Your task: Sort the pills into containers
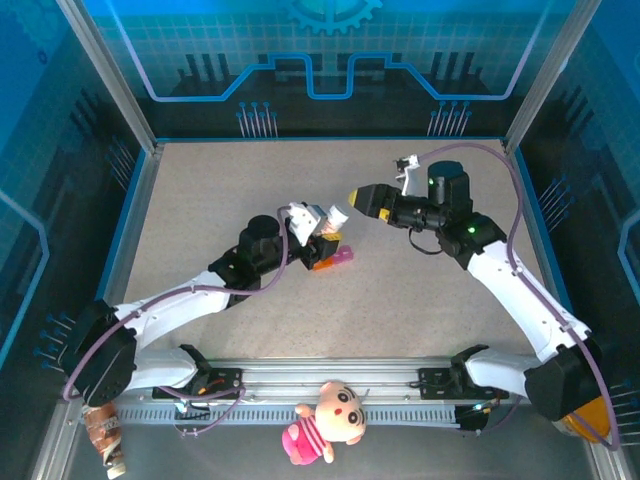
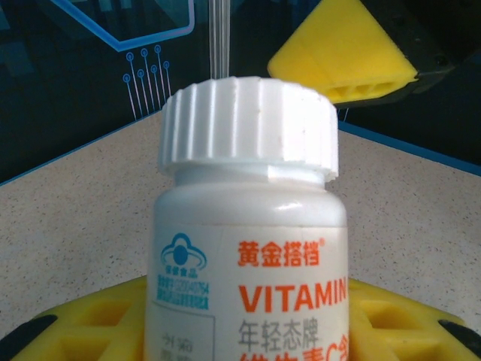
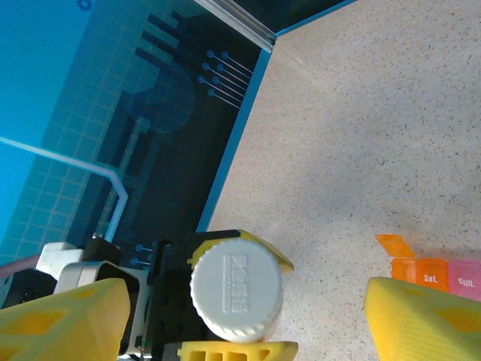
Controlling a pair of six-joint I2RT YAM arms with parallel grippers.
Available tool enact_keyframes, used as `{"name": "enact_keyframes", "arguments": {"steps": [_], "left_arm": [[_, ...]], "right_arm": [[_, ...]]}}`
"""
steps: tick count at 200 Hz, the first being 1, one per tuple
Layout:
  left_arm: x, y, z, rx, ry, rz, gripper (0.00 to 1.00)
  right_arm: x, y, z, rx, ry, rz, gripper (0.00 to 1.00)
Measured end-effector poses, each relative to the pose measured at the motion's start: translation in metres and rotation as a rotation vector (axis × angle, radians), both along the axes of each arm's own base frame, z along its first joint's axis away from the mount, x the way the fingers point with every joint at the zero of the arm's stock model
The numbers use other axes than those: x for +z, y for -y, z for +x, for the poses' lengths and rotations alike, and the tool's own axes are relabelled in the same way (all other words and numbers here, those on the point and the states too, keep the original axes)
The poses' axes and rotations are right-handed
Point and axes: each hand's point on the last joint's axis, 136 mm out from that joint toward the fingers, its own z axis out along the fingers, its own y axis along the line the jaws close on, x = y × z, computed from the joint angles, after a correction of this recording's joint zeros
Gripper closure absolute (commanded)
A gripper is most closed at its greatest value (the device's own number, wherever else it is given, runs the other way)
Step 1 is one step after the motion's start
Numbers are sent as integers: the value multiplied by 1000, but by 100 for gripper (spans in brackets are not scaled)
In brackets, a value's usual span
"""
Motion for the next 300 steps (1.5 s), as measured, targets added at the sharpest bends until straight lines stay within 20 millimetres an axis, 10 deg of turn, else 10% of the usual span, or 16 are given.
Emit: {"name": "enact_keyframes", "arguments": {"steps": [150,203,230,300], "left_arm": [[6,6,5,-6,29,-5,100],[13,12,4,-25,20,-57,100],[12,13,3,-28,3,-71,100],[17,13,6,-17,6,-76,100]], "right_arm": [[-20,-36,-2,103,-6,-64,62],[-13,-31,-5,298,191,-47,58],[-13,-28,-3,346,214,-22,28],[12,11,9,125,159,-5,15]]}}
